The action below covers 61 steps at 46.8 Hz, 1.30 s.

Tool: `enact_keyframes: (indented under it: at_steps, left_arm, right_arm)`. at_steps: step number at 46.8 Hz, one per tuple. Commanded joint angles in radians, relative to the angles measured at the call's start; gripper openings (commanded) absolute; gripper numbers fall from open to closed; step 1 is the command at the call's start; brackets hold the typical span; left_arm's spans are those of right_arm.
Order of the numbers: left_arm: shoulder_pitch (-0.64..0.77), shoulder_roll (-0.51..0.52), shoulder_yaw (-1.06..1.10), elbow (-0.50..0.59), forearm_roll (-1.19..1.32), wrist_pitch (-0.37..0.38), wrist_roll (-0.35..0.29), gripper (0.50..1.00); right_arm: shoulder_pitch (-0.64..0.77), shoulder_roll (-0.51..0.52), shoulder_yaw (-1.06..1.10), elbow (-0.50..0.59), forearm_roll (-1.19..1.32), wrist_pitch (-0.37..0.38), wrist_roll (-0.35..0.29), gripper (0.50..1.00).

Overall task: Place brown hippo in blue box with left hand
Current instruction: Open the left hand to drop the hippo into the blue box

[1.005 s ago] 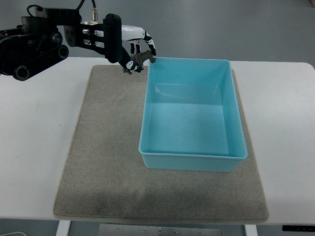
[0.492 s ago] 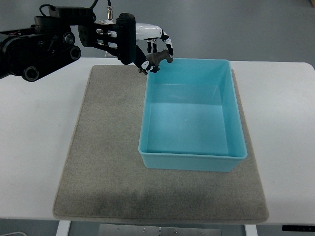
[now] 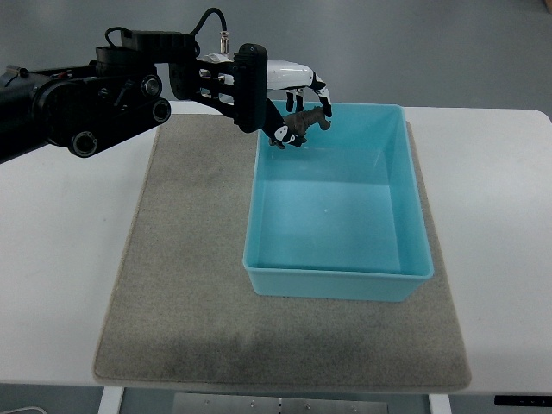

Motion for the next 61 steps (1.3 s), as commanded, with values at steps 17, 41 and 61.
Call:
enact_keyframes:
  at_steps: [17,41,61]
  left_arm:
    - [0.013,-0.001,0.001,0.000,-0.013,0.001,-0.002,0.835]
    - [0.015,-0.001,0.001,0.006,-0.018,0.004,-0.002,0.956]
    - [0.015,0.005,0.001,0.173,-0.029,0.116,-0.002,0.954]
  right_arm:
    - [0.000,0.000,0.000,0.000,0.000,0.000,0.000,0.936]
    - [0.000,0.000,0.000,0.000,0.000,0.000,0.000,0.936]
    - [0.000,0.000,0.000,0.000,0.000,0.000,0.000,0.936]
